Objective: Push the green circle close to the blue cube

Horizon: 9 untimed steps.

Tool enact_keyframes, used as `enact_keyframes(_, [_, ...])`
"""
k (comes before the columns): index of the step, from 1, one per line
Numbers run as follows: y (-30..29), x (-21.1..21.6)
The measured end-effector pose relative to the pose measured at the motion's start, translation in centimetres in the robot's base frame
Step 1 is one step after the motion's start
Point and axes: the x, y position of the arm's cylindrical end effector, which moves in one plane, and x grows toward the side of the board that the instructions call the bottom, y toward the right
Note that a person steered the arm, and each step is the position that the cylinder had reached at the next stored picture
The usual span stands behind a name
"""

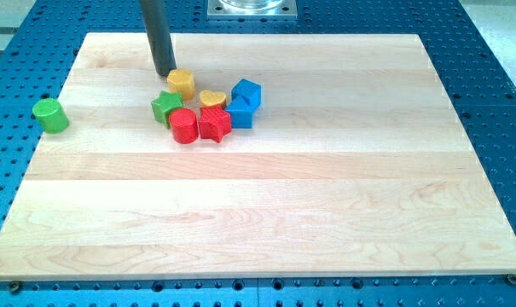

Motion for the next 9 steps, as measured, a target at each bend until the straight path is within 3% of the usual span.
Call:
enact_keyframes(1, [1.2, 2.3])
enact_keyframes(2, [-4.4, -0.3])
enact_keyframes(3, [-14.6, -1.3])
enact_keyframes(5, [-16.4, 0.7])
enact_keyframes(6, [-16.3, 5.2])
enact_keyframes(7, [-15.9, 14.8])
enact_keyframes(8, [-16.4, 18.0])
enact_keyframes(9, [-12.6, 16.9])
